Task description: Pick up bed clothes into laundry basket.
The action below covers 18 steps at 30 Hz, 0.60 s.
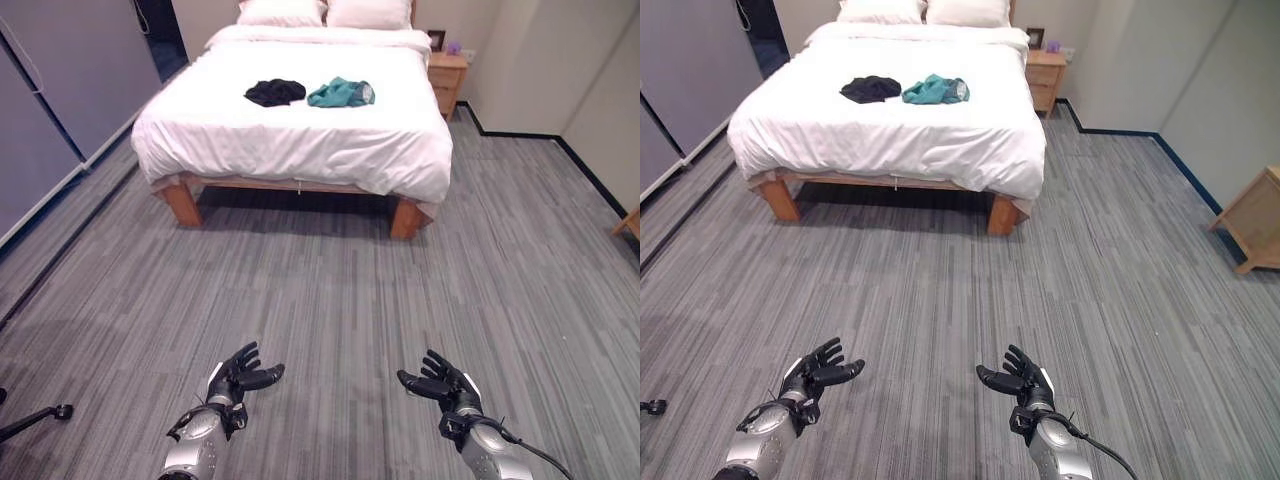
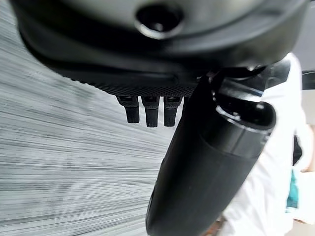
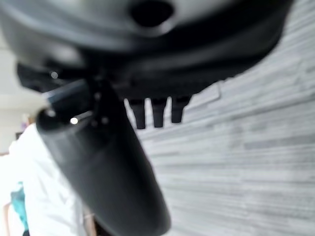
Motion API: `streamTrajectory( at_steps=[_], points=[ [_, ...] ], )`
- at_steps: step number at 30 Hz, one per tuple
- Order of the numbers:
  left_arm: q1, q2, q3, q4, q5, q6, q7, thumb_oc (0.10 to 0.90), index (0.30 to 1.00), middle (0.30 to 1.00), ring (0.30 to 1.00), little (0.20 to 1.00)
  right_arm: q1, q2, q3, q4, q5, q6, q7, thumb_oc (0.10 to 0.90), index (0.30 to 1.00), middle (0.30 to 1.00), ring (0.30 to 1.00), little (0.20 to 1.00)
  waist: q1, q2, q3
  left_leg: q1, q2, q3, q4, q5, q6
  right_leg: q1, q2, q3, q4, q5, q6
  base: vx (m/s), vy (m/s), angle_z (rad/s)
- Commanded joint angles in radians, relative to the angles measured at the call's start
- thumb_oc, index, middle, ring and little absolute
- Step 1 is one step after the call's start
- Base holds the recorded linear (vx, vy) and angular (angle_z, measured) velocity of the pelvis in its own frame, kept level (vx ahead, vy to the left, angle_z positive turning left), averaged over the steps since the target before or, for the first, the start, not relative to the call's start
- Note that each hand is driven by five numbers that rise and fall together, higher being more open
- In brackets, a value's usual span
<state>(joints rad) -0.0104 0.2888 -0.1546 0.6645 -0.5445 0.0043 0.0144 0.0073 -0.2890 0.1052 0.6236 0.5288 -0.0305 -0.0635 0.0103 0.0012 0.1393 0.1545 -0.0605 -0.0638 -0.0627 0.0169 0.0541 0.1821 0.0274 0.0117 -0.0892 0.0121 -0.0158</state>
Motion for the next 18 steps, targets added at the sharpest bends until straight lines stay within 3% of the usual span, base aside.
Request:
streamTrajectory(
  at_steps=[1, 3, 5, 7, 8, 10, 11, 13, 14, 18],
  points=[
    [-0.082, 0.025, 0.049, -0.043, -0.023, -0.086, -0.001, 0.8, 0.9, 0.9, 0.9, 0.9, -0.074, -0.011, -0.068, -0.118, 0.036, -0.094, 0.022, 0.8, 0.9, 0.9, 0.9, 0.9, 0.011, -0.025, -0.016, -0.037, -0.012, -0.088, -0.025, -0.001, 0.0, -0.107, -0.067, 0.035, 0.083, 0.039, 0.08, 0.02, 0.054, -0.09],
    [-0.079, 0.028, 0.061, -0.058, -0.033, -0.09, 0.006, 0.8, 0.9, 0.9, 0.9, 0.9, -0.081, -0.013, -0.074, -0.123, 0.051, -0.1, 0.021, 0.8, 0.9, 0.9, 0.9, 0.9, 0.013, -0.02, -0.007, -0.042, -0.014, -0.08, -0.014, -0.006, 0.008, -0.134, -0.067, 0.038, 0.136, 0.023, 0.083, 0.01, 0.073, -0.1],
    [-0.069, 0.032, 0.076, -0.091, -0.042, -0.092, 0.009, 0.8, 0.9, 0.9, 0.9, 0.9, -0.086, -0.012, -0.081, -0.148, 0.055, -0.105, 0.022, 0.8, 0.9, 0.9, 0.9, 0.9, 0.019, -0.016, 0.009, -0.062, -0.024, -0.062, 0.02, -0.024, 0.024, -0.215, -0.071, 0.037, 0.296, 0.006, 0.1, 0.01, 0.1, -0.21],
    [-0.059, 0.041, 0.085, -0.142, -0.034, -0.096, 0.012, 0.8, 0.9, 0.9, 0.9, 0.9, -0.079, -0.005, -0.088, -0.162, 0.052, -0.105, 0.028, 0.8, 0.9, 0.9, 0.9, 0.9, 0.017, -0.02, 0.038, -0.067, -0.034, -0.045, 0.059, -0.049, 0.043, -0.324, -0.074, 0.038, 0.521, 0.104, 0.143, 0.07, 0.08, -0.39],
    [-0.06, 0.044, 0.081, -0.162, -0.034, -0.097, 0.013, 0.8, 0.9, 0.9, 0.9, 0.9, -0.077, 0.001, -0.092, -0.163, 0.049, -0.103, 0.024, 0.8, 0.9, 0.9, 0.9, 0.9, 0.011, -0.008, 0.059, -0.056, -0.027, -0.05, 0.077, -0.07, 0.05, -0.398, -0.076, 0.008, 0.615, 0.137, 0.141, 0.11, 0.051, -0.3],
    [-0.06, 0.042, 0.085, -0.166, -0.034, -0.099, 0.012, 0.8, 0.9, 0.9, 0.9, 0.9, -0.077, 0.003, -0.096, -0.158, 0.047, -0.099, 0.027, 0.8, 0.9, 0.9, 0.9, 0.9, 0.003, -0.004, 0.059, -0.042, -0.027, -0.052, 0.076, -0.083, 0.05, -0.429, -0.095, -0.014, 0.622, 0.14, 0.135, 0.28, 0.008, -0.05],
    [-0.06, 0.049, 0.089, -0.19, -0.034, -0.102, 0.007, 0.8, 0.9, 0.9, 0.9, 0.9, -0.078, -0.003, -0.101, -0.159, 0.047, -0.089, 0.026, 0.8, 0.9, 0.9, 0.9, 0.9, -0.017, -0.003, 0.055, 0.006, -0.024, -0.061, 0.059, -0.116, 0.04, -0.474, -0.126, -0.052, 0.491, 0.128, 0.122, 0.37, -0.031, -0.04],
    [-0.063, 0.051, 0.092, -0.185, -0.03, -0.103, 0.007, 0.8, 0.9, 0.9, 0.9, 0.9, -0.079, -0.003, -0.103, -0.152, 0.053, -0.089, 0.025, 0.8, 0.9, 0.9, 0.9, 0.9, -0.03, -0.003, 0.055, 0.036, -0.019, -0.076, 0.052, -0.132, 0.032, -0.476, -0.126, -0.06, 0.427, 0.126, 0.121, 0.43, -0.124, -0.04],
    [-0.075, 0.056, 0.093, -0.194, -0.026, -0.106, 0.005, 0.8, 0.9, 0.9, 0.9, 0.9, -0.075, -0.002, -0.098, -0.154, 0.064, -0.087, 0.021, 0.8, 0.9, 0.9, 0.9, 0.9, -0.062, -0.011, 0.051, 0.1, -0.004, -0.102, 0.048, -0.165, 0.007, -0.479, -0.111, -0.059, 0.252, 0.159, 0.129, 0.46, -0.164, -0.05],
    [-0.08, 0.056, 0.088, -0.228, -0.03, -0.104, -0.008, 0.8, 0.9, 0.9, 0.9, 0.9, -0.056, 0.002, -0.09, -0.164, 0.09, -0.079, 0.036, 0.8, 0.9, 0.9, 0.9, 0.9, -0.088, -0.011, 0.043, 0.135, 0.036, -0.115, 0.119, -0.189, -0.019, -0.462, -0.08, -0.044, 0.249, 0.173, 0.124, 0.41, -0.188, 0.28]
  ],
)
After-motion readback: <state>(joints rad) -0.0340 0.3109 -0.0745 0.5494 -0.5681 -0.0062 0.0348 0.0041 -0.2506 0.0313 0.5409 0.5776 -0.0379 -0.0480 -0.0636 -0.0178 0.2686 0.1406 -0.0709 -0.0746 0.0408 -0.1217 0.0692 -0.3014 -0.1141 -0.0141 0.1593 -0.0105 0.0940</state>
